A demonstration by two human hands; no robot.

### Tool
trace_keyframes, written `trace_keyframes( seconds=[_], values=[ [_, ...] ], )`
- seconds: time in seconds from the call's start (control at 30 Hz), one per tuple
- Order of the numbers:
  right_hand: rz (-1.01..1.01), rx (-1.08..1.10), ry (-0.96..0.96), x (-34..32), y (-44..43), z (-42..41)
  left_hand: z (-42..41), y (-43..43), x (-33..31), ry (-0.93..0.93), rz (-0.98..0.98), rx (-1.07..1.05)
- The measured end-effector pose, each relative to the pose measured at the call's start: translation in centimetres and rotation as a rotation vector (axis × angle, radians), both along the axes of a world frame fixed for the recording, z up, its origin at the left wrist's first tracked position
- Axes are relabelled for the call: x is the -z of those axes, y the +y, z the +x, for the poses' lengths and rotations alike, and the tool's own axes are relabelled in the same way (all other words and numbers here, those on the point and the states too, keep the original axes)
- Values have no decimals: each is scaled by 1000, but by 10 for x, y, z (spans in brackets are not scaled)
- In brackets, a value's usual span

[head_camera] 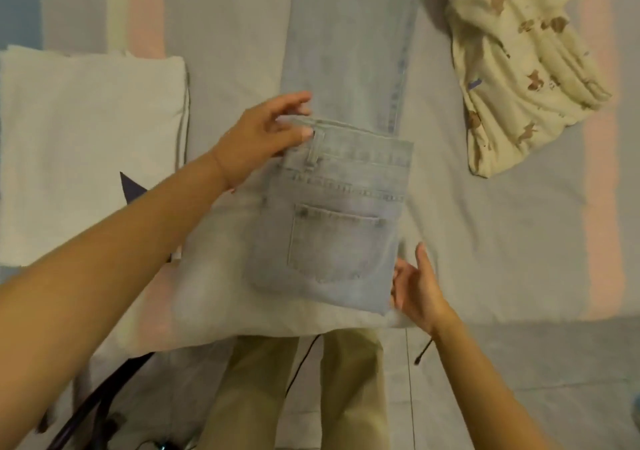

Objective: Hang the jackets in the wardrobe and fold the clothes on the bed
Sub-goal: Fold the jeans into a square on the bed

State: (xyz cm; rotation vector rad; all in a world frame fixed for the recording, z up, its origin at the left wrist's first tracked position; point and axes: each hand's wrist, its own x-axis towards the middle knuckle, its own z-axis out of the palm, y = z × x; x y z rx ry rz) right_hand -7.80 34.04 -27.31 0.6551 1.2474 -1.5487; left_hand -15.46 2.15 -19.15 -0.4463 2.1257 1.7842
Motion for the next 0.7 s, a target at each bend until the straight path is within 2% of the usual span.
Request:
trace_keyframes(
  seconds=[0.03, 0.1, 0.17, 0.23, 0.33, 0.5, 0.6, 0.7],
  values=[
    [-17, 79, 9, 2, -1, -8, -4, 2, 22, -47, -44, -84],
    [58, 150, 63, 7, -7, -15, 14, 9, 63, -219, -86, -123],
    [209, 88, 165, 6, -22, -24, 47, 17, 85, -325, -70, -139],
    [330, 37, 305, 10, -32, -34, 69, 25, 88, -339, -42, -263],
    [288, 1, 426, 8, -48, -52, 89, 35, 85, -311, -78, -441],
    [268, 7, 460, 13, -60, -50, 128, 35, 89, -419, -204, -300],
    [253, -47, 460, 17, -58, -39, 145, 38, 88, -478, -116, -258],
    [227, -114, 449, 18, -58, -41, 166, 39, 82, -414, -73, -255]
  ],
)
